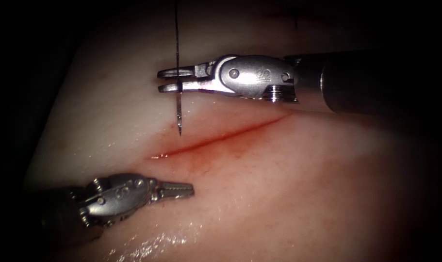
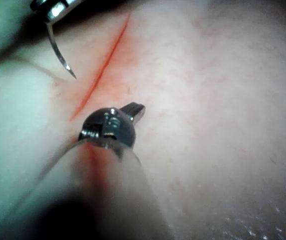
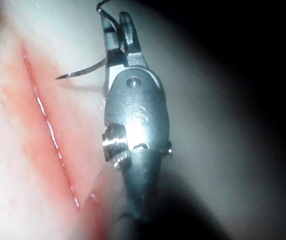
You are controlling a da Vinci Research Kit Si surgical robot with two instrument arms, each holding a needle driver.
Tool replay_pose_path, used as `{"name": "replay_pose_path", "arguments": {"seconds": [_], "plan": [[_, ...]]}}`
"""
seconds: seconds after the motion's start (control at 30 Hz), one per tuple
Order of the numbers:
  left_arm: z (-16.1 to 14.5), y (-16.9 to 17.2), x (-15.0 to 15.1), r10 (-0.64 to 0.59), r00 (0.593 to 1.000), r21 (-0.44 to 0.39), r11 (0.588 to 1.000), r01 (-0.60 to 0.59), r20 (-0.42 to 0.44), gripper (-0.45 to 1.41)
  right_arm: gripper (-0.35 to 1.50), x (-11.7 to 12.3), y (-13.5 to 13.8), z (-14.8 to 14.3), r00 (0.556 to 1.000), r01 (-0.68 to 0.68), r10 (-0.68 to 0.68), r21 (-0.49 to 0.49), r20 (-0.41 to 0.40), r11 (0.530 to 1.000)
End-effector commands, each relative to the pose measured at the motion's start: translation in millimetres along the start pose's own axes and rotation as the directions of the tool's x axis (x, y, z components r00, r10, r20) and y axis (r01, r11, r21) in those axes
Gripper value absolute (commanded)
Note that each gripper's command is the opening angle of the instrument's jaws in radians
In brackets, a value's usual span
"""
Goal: Wound Closure
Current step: Throw suture through skin above the incision with right jaws
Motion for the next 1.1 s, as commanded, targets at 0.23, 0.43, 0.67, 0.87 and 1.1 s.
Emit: {"name": "replay_pose_path", "arguments": {"seconds": [0.23,0.43,0.67,0.87,1.1], "plan": [[0.7,-0.2,-0.2,0.001,1.000,-0.001,1.000,-0.001,0.005,-0.45,-0.35,-1.9,0.2,1.3,0.999,0.038,-0.038,0.012,-0.003,0.999],[0.6,-0.1,-0.2,0.001,1.000,-0.001,1.000,-0.001,0.005,-0.45,-0.35,-2.2,0.8,1.3,0.996,0.083,-0.083,0.027,0.013,0.996],[0.6,0.0,-0.2,0.001,1.000,-0.001,1.000,-0.001,0.005,-0.45,-0.35,-2.3,0.6,1.3,0.993,0.113,-0.114,0.041,0.021,0.993],[0.5,0.0,0.0,-0.001,1.000,-0.002,1.000,0.001,0.005,-0.45,-0.35,-3.3,-0.8,1.4,0.989,0.146,-0.148,0.062,0.026,0.987],[0.2,-0.5,0.6,-0.007,1.000,-0.008,1.000,0.007,0.011,-0.45,-0.35,-3.8,-2.5,0.8,0.967,0.253,-0.255,0.088,0.011,0.963]]}}
